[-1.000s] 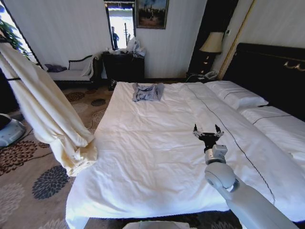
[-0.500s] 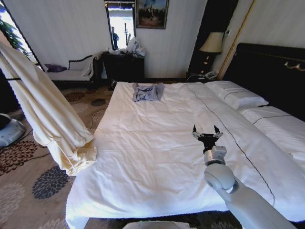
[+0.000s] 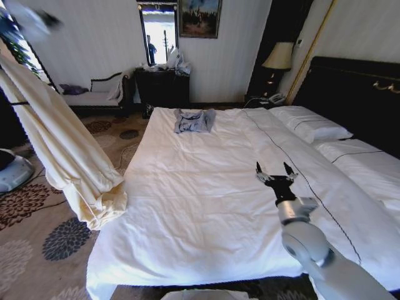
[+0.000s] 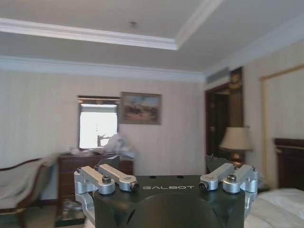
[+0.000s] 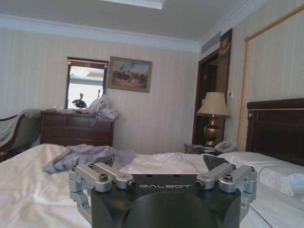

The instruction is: Pick up the clothes from the bed and hang them on the clothes hanger.

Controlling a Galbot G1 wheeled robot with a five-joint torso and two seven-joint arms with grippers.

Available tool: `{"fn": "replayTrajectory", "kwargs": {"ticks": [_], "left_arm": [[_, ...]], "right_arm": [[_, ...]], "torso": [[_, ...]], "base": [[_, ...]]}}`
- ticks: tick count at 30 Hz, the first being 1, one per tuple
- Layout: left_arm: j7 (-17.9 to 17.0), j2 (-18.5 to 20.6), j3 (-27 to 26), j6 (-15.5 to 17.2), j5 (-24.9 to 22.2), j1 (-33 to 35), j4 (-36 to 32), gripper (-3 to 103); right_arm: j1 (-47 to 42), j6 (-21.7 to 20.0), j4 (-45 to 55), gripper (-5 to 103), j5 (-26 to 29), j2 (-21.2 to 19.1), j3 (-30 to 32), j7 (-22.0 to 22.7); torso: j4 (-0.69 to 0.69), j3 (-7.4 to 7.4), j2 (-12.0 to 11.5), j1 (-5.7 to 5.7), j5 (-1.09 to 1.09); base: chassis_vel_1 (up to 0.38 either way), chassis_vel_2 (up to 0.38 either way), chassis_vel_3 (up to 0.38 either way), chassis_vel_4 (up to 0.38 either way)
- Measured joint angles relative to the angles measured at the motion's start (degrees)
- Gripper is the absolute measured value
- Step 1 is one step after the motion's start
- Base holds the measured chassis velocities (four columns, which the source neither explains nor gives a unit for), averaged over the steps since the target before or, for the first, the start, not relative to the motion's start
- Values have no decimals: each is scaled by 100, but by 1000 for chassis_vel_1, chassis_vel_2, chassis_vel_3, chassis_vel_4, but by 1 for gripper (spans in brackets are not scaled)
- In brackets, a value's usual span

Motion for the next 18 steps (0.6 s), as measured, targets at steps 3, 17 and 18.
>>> {"fn": "replayTrajectory", "kwargs": {"ticks": [3,17,18], "left_arm": [[-56,-386,-14,-141,628,541,-345,100],[1290,-3589,-1031,-1592,6653,6674,-821,100],[1400,-3854,-1037,-1753,6918,6938,-819,100]], "right_arm": [[-321,34,128,100,-55,67,226,-131],[-1336,460,317,100,-743,606,666,-935],[-1355,479,318,100,-790,616,650,-979]], "torso": [[3,0,0,0,2],[4,-1,1,-1,-1],[4,-1,1,-1,-1]], "base": [[0,0,0,0],[0,0,0,0],[0,0,0,0]]}}
